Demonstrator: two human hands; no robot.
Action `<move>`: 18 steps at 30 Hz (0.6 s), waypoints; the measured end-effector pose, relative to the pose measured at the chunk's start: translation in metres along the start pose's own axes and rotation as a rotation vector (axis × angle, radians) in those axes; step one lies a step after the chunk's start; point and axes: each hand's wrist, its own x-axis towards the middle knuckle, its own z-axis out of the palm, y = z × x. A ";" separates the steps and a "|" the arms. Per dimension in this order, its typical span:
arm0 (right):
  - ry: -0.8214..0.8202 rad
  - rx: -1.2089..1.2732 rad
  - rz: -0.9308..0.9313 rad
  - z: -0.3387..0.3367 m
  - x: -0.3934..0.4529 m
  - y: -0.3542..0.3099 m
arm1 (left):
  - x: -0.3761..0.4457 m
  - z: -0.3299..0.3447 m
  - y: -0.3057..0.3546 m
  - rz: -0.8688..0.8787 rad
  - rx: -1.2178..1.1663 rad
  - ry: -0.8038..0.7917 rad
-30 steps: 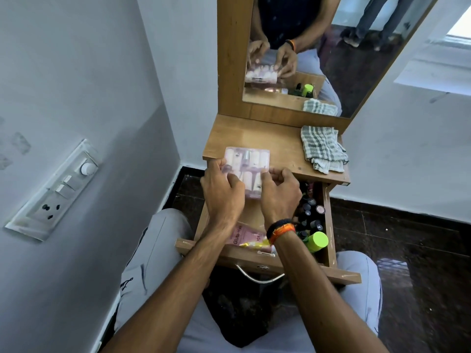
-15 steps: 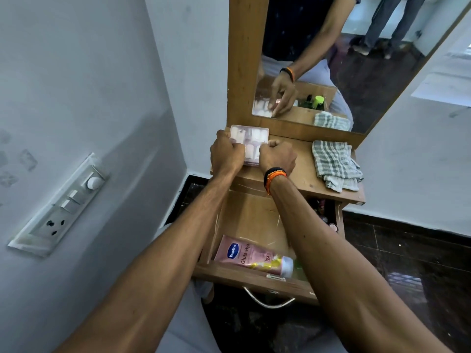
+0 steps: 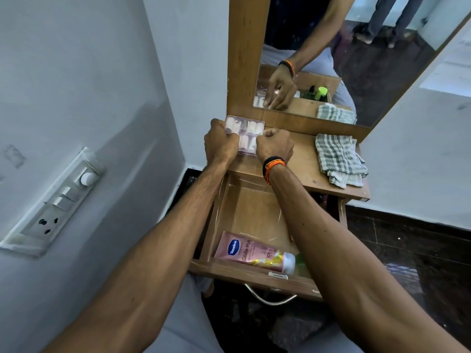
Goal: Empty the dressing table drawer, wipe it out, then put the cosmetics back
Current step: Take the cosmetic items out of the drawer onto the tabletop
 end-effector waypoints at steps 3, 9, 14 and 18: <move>0.000 0.002 -0.010 0.004 0.001 0.000 | -0.001 -0.002 -0.001 0.000 -0.002 -0.002; 0.002 -0.008 -0.039 0.005 0.002 0.004 | 0.000 -0.004 -0.003 -0.014 -0.004 -0.018; 0.022 -0.042 -0.173 -0.014 -0.008 0.009 | -0.022 -0.009 -0.006 0.134 0.038 0.078; 0.032 -0.049 -0.419 -0.038 -0.035 0.025 | -0.060 -0.008 -0.015 0.329 0.051 0.103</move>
